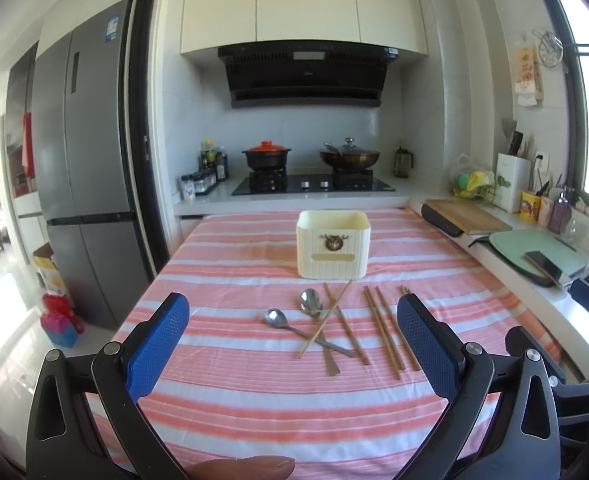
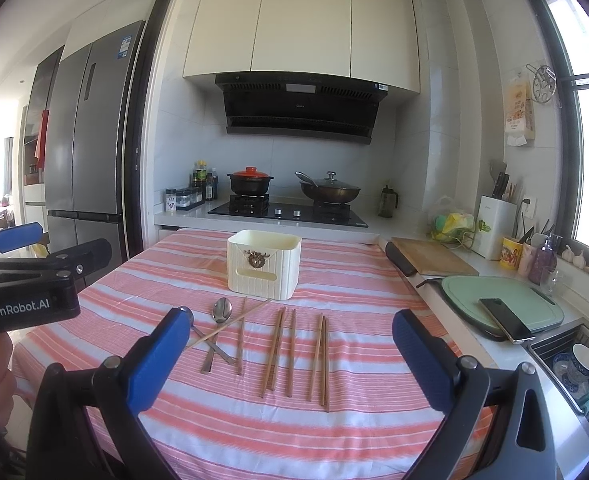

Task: Organize utensils

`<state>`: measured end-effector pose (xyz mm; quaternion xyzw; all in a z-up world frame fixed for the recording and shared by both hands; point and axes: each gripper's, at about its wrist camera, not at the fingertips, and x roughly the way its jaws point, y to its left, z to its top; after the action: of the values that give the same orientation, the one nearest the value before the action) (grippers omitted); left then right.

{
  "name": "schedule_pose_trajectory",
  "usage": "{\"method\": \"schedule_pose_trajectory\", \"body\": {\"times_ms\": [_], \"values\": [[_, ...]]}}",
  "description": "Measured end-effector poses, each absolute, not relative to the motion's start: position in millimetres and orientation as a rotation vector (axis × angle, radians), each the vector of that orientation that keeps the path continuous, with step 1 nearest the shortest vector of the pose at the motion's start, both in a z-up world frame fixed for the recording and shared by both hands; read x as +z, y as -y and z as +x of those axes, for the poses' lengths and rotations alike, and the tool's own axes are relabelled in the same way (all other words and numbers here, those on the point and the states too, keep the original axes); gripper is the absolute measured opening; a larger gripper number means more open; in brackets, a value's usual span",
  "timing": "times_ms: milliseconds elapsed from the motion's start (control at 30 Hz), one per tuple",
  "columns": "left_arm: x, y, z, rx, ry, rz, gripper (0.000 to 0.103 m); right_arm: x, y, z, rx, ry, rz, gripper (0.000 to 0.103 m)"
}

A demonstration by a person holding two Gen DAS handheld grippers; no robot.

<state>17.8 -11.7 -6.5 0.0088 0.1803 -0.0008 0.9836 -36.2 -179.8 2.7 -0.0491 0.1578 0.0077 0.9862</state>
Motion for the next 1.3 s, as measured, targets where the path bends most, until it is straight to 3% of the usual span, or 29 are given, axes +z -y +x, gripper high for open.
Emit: {"method": "schedule_pose_trajectory", "body": {"times_ms": [1300], "values": [[-13.8, 7.8, 20.2, -0.002, -0.379, 0.008, 0.103, -2.8, 174.5, -32.6, 0.019, -0.330, -0.104, 0.103]]}}
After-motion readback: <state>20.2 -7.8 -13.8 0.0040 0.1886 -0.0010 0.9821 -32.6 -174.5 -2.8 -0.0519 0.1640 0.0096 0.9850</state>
